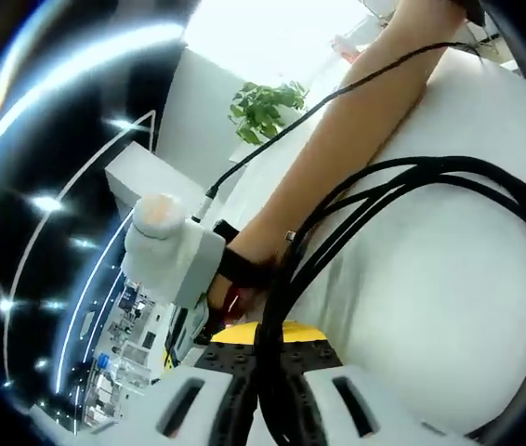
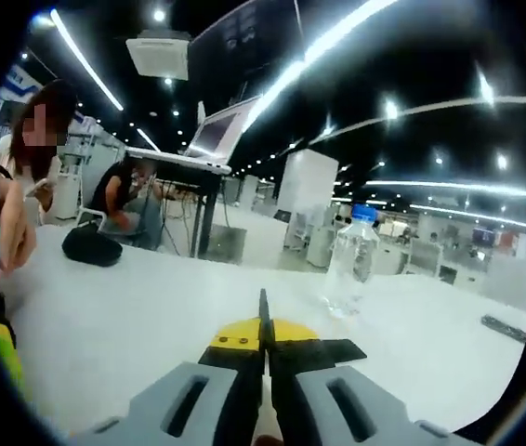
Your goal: Coil the Type-C to USB data cable on the desktop and secure it with Velcro straps.
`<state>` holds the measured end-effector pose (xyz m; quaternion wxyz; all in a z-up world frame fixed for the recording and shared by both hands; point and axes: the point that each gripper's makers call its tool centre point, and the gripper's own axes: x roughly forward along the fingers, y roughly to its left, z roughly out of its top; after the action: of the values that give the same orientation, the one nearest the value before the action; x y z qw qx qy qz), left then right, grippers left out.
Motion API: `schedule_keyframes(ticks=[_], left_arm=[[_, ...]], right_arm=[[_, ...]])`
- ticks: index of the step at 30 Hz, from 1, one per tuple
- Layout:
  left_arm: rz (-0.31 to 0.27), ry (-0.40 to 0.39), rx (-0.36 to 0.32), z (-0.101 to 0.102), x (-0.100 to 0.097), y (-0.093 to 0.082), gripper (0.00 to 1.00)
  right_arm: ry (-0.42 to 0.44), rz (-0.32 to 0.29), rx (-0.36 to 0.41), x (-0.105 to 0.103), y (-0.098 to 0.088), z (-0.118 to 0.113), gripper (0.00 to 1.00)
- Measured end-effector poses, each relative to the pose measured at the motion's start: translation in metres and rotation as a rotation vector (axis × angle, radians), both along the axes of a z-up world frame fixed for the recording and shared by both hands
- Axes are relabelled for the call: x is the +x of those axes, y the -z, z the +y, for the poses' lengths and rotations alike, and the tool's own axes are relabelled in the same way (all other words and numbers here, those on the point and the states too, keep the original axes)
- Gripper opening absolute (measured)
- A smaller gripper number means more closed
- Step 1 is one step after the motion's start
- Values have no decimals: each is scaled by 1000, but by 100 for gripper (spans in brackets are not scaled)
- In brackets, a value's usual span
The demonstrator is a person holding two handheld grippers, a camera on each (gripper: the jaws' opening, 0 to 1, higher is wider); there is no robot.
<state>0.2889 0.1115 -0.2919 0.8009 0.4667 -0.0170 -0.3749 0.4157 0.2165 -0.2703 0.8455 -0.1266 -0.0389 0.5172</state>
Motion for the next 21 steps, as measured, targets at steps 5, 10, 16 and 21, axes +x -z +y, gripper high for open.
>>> schedule_keyframes(ticks=[5,10,16,21], left_arm=[[15,-6,-12,1,1,1,7],[26,10,-12,-3,-1,5,7],[44,24,-31,-7,-4,5,7],[43,30,-45,-8,-6,2,7]], right_arm=[[-17,36,49,-18,-6,-23,1],[-25,65,78,-37,-8,-52,1],[29,64,90,-48,-11,-105,1],[77,71,111,-69,-13,-150,1]])
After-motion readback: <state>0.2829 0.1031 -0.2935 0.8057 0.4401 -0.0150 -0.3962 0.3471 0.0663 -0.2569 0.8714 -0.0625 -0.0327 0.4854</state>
